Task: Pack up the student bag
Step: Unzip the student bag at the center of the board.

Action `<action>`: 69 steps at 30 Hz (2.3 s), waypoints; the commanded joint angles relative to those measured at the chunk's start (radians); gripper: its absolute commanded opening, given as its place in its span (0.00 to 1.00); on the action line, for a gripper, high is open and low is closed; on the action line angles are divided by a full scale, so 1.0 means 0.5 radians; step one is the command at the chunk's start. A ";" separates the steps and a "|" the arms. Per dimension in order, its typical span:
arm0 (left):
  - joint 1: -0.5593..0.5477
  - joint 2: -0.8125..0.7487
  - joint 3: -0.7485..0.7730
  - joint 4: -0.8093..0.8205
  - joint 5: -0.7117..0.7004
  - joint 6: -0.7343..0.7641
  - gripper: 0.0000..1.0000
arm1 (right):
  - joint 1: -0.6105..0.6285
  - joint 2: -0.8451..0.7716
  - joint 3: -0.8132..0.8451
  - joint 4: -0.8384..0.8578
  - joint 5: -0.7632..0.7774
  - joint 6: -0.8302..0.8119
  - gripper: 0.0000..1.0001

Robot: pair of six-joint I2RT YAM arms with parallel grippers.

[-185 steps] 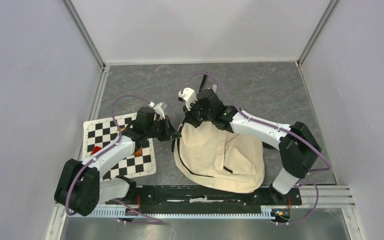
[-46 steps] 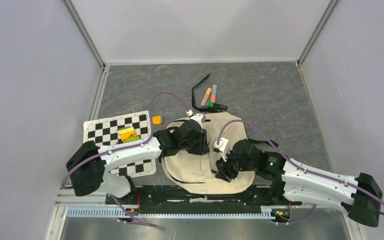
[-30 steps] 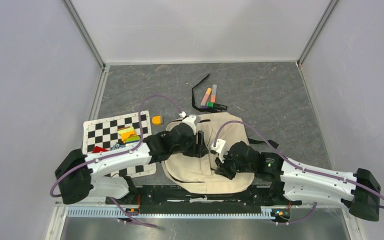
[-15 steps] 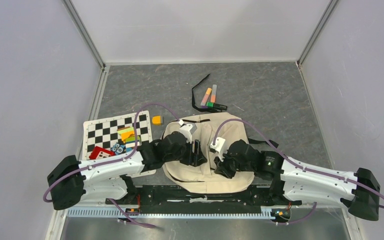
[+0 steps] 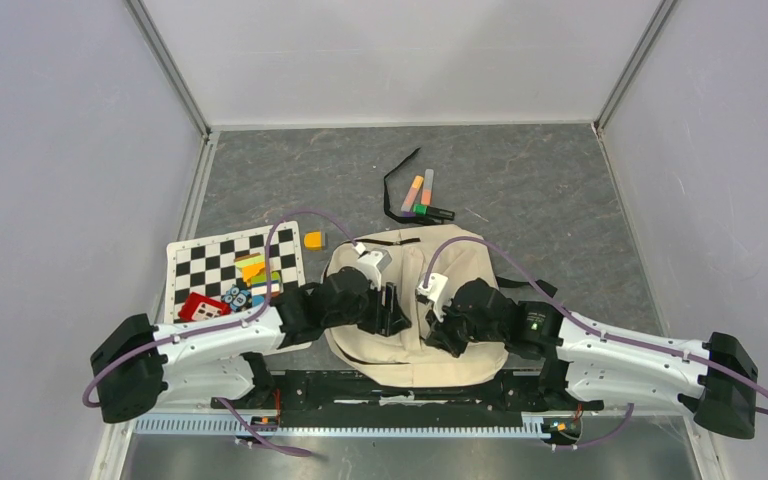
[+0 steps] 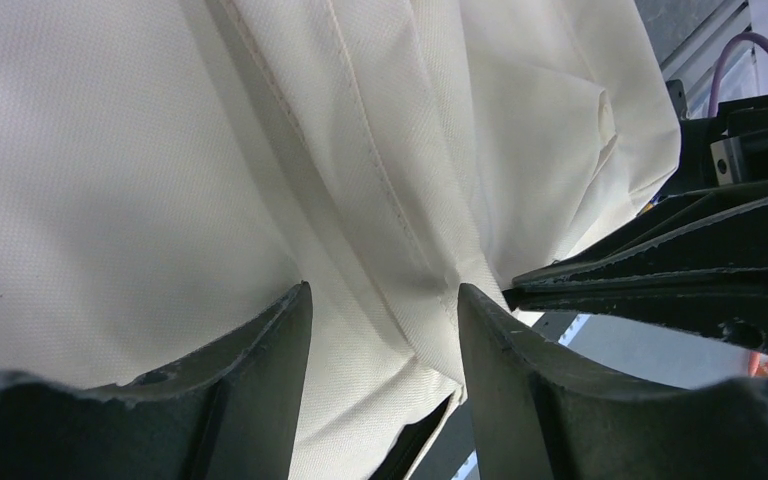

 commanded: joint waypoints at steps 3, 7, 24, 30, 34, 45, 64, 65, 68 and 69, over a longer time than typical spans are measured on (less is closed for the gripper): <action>-0.016 -0.085 -0.051 0.093 0.071 0.115 0.61 | 0.007 -0.033 0.082 0.121 0.082 0.015 0.00; -0.040 -0.131 -0.101 0.094 0.135 0.171 0.61 | 0.005 -0.039 0.163 0.040 0.285 -0.045 0.00; -0.144 -0.066 -0.234 0.083 0.099 0.193 0.56 | 0.003 0.323 0.448 0.170 1.365 -0.210 0.00; -0.173 -0.105 -0.212 -0.072 -0.006 0.197 0.52 | -0.262 0.386 0.480 0.275 1.193 -0.220 0.00; -0.195 -0.290 -0.075 -0.219 -0.277 0.177 0.57 | -0.456 0.378 0.447 0.439 0.863 -0.250 0.00; -0.195 0.111 0.463 -0.174 -0.654 0.074 0.86 | -0.493 0.396 0.465 0.453 0.708 -0.286 0.00; -0.196 0.473 0.514 -0.135 -0.648 0.136 0.02 | -0.513 0.416 0.500 0.438 0.859 -0.297 0.00; -0.199 0.455 0.482 -0.123 -0.619 0.140 0.02 | -0.516 0.437 0.512 0.436 0.915 -0.305 0.00; -0.203 0.373 0.362 -0.057 -0.499 0.153 0.02 | -0.525 0.517 0.558 0.460 1.059 -0.344 0.00; -0.205 0.343 0.330 -0.043 -0.462 0.146 0.02 | -0.531 0.546 0.572 0.470 1.087 -0.361 0.00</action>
